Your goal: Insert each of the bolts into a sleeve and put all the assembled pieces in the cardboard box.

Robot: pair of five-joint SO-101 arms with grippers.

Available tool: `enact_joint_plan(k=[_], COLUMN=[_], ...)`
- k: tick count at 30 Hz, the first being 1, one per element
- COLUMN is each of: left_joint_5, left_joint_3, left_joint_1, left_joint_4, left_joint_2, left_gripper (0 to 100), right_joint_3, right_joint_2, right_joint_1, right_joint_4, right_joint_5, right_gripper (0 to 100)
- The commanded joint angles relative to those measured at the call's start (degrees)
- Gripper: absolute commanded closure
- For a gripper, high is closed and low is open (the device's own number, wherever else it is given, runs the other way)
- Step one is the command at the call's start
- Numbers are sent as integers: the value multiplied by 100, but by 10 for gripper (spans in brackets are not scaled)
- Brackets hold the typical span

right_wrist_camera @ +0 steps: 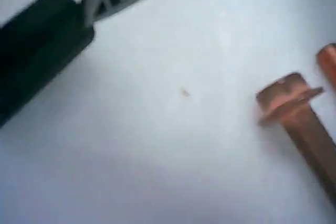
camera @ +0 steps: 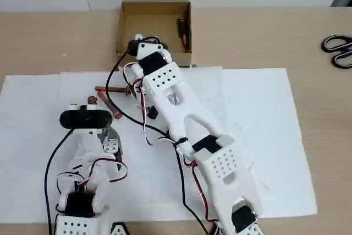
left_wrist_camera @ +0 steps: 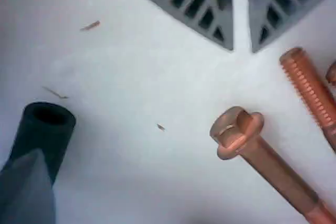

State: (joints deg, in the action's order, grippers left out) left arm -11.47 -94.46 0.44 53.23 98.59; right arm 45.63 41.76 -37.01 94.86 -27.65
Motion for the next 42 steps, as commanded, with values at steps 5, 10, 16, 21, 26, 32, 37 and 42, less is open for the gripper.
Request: enact_joint_plan(k=[5, 10, 16, 21, 26, 32, 37, 42], left_joint_5=[18, 18, 18, 18, 18, 18, 0, 105], left_joint_3=[31, 31, 31, 31, 31, 31, 75, 1332], left_joint_1=[-18, -18, -18, -18, -18, -9, -18, -237], left_joint_4=[-114, -114, -114, -114, -114, -114, -79, 932], left_joint_2=[62, 62, 62, 62, 62, 62, 62, 18], left_gripper=[994, 994, 994, 994, 994, 994, 994, 993], right_joint_3=[62, 62, 62, 62, 141, 712, 624, -501], right_joint_2=[198, 418, 593, 620, 488, -224, -1411, -2791], right_joint_1=[-22, -13, 13, 13, 13, 92, 338, 646], right_joint_4=[-356, -374, -602, -681, -576, 163, 198, 215], right_joint_5=[-53, -44, -35, -26, -26, -18, 114, 264], right_gripper=[787, 787, 882, 982, 996, 995, 995, 995])
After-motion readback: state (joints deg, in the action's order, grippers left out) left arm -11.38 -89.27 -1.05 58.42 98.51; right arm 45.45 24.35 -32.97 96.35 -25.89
